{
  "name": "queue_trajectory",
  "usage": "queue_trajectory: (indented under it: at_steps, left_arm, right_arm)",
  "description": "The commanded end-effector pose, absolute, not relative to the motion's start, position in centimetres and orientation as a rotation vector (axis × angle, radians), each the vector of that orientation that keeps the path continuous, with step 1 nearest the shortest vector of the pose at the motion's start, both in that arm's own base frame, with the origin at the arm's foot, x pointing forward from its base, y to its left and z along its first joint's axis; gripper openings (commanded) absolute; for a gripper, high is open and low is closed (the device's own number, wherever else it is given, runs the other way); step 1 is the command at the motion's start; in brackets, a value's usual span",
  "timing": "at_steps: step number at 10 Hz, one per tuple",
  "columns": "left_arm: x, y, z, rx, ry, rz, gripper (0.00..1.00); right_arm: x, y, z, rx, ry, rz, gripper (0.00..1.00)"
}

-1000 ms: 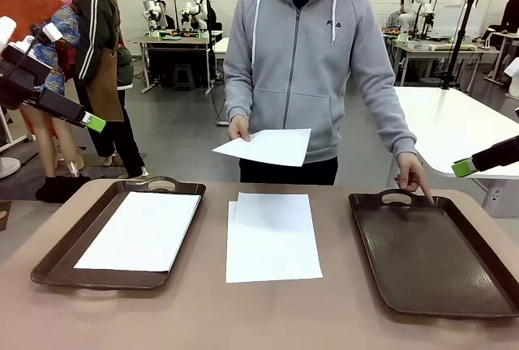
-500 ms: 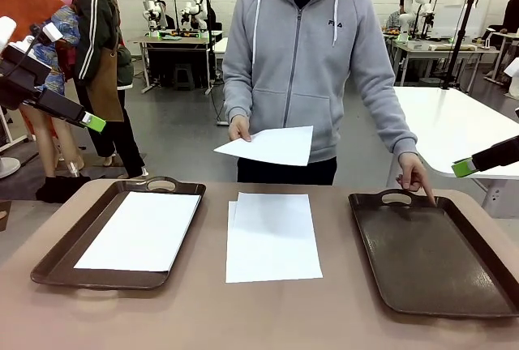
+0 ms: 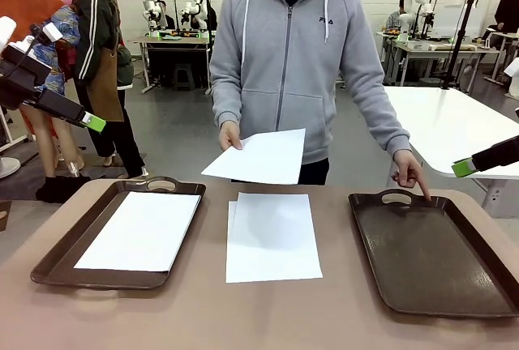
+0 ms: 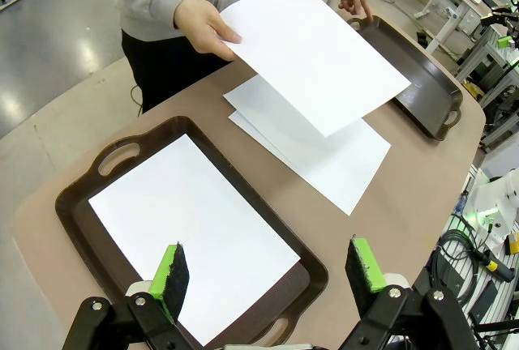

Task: Sort the A4 documents.
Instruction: Receive the A4 Paper.

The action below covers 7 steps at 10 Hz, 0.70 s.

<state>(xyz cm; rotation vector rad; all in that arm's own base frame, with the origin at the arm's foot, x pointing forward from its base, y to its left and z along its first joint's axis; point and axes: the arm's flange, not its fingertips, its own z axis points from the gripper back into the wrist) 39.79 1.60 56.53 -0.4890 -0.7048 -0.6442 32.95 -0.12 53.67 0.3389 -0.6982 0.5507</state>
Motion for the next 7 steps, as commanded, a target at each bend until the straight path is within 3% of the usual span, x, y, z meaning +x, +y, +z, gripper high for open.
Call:
queue_trajectory:
  at_steps: [1,7]
  left_arm:
    - [39.8,1.6,56.6,-0.487,-0.705,-0.645,1.00]
    - [39.8,1.6,56.6,-0.487,-0.705,-0.645,1.00]
  right_arm:
    - [33.1,-0.2,53.4,0.360,-0.696,0.554,1.00]
    - [34.5,0.4,53.4,0.377,-0.673,0.533,1.00]
